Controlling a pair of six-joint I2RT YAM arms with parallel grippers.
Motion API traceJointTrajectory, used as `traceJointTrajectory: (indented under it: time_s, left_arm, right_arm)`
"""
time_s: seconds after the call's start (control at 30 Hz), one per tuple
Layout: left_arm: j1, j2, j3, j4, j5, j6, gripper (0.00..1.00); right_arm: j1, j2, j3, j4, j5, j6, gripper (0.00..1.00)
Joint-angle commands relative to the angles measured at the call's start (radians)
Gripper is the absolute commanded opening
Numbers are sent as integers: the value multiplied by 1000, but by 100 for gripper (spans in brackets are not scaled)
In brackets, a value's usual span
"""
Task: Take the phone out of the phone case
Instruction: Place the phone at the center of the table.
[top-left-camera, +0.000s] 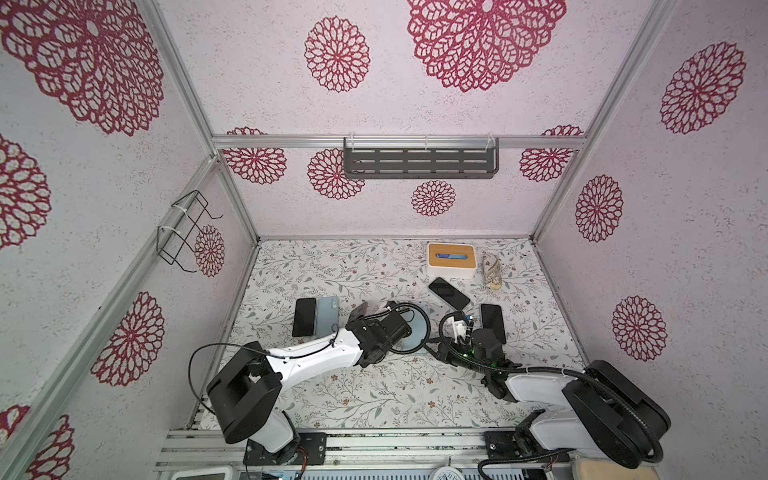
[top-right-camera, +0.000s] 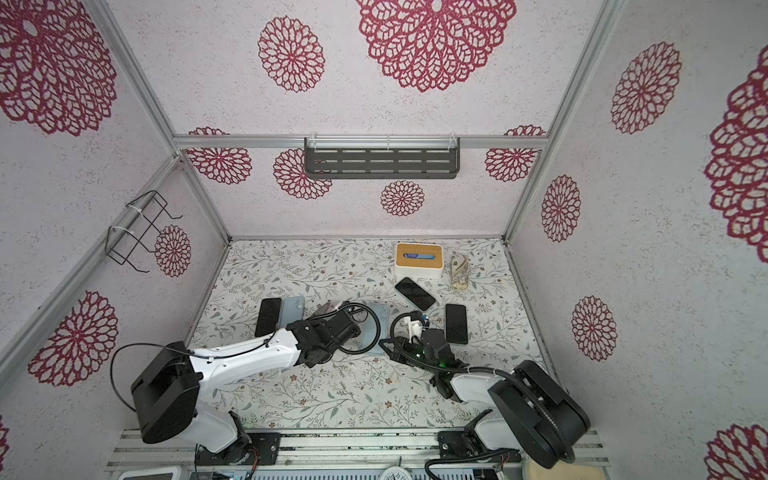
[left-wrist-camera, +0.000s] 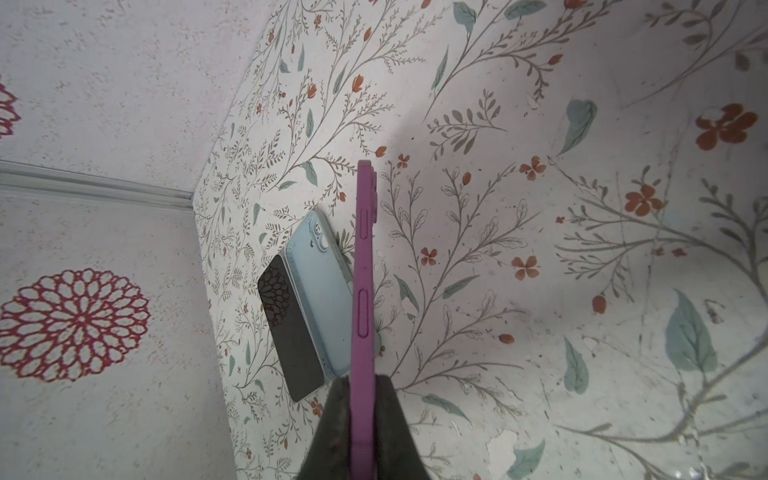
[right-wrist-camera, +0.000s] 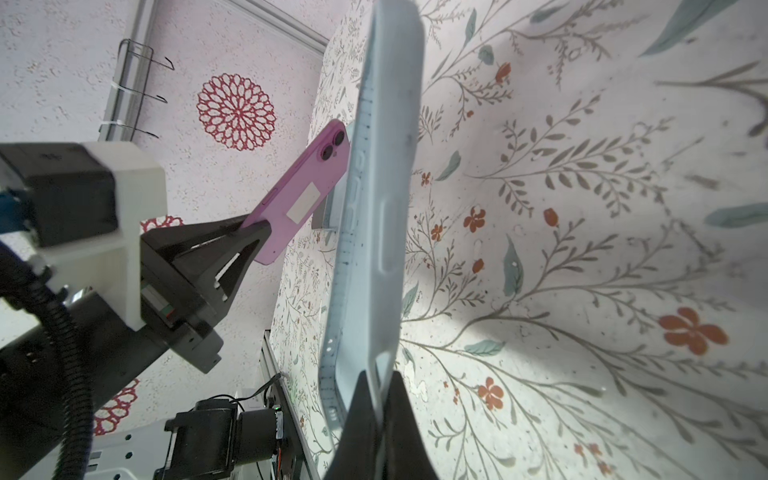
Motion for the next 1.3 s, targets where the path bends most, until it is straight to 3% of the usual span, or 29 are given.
traceJointTrajectory:
  time_s: [0.0, 0.27, 0.63, 0.83, 1.1, 1.27]
  left_arm:
    - [33, 41, 32, 74, -71, 79, 0]
    - [49, 138, 19, 139, -139, 146, 0]
    - [57, 278, 31, 165, -174, 174, 2]
    - [62, 293, 24, 181, -151, 165, 17]
    - [62, 330, 24, 185, -143, 155, 25]
    - [66, 336, 18, 192, -134, 133, 47]
  right_arm:
    - [-2, 52, 43, 113, -53, 7, 0]
    - [-3, 158, 75, 173, -93, 18, 0]
    - [-6, 172, 83, 151, -96, 1, 0]
    - [-10, 149, 83, 107, -90, -21, 0]
    - [-16, 102, 80, 38, -82, -53, 0]
    - [-19, 76, 88, -14, -74, -73, 0]
